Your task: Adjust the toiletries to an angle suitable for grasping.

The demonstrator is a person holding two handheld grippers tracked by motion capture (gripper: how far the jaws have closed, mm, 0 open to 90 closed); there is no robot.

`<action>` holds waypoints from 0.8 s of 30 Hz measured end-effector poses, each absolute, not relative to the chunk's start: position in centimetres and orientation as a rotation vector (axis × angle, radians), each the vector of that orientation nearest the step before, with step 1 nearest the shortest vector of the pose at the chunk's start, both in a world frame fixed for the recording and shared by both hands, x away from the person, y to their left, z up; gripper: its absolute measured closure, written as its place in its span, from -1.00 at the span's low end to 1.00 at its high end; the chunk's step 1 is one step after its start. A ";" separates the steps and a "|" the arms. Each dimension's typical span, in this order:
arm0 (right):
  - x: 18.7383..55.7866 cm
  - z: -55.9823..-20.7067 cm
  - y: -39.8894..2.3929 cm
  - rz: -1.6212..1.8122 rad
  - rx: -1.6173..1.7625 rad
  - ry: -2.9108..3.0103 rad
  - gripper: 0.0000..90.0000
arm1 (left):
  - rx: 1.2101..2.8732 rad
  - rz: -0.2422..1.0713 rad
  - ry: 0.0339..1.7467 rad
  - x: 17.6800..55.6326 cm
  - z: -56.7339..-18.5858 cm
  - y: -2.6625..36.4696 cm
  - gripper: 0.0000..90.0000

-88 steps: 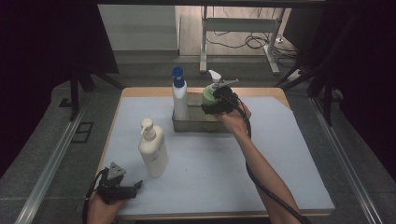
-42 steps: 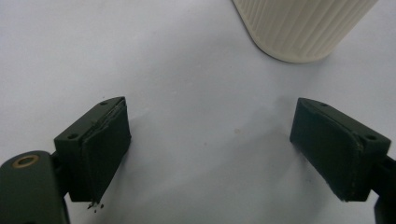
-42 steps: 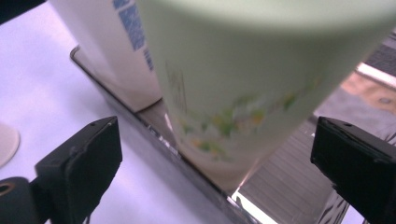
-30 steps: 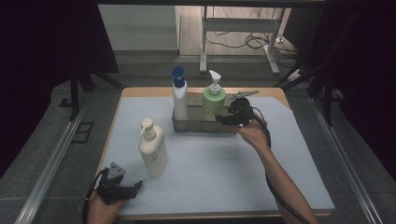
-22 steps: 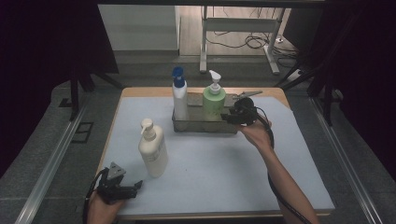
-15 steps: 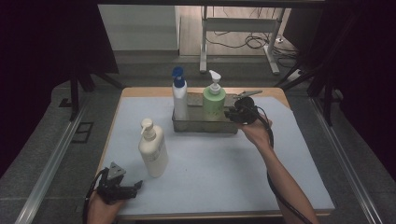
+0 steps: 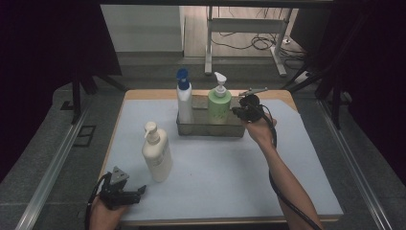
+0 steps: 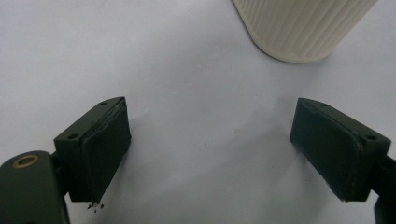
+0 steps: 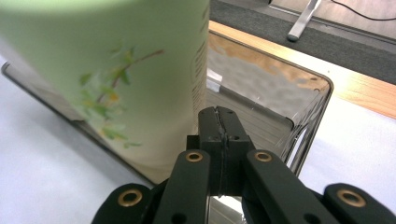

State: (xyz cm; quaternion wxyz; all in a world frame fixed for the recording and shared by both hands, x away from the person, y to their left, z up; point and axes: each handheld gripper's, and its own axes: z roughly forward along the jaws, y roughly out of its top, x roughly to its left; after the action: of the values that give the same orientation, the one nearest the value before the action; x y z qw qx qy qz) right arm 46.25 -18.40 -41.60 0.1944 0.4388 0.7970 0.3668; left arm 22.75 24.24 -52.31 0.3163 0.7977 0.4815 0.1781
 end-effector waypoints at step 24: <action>48.1 -43.5 -17.2 1.018 1.293 2.225 0.99 | 2.101 0.469 1.268 22.8 -52.3 24.2 -0.73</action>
State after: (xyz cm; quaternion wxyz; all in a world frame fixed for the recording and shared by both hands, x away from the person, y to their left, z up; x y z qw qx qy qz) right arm 48.12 -17.25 -43.54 0.1858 0.4592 0.7900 0.3614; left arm 22.75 24.25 -52.31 0.3163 0.7978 0.4815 0.1780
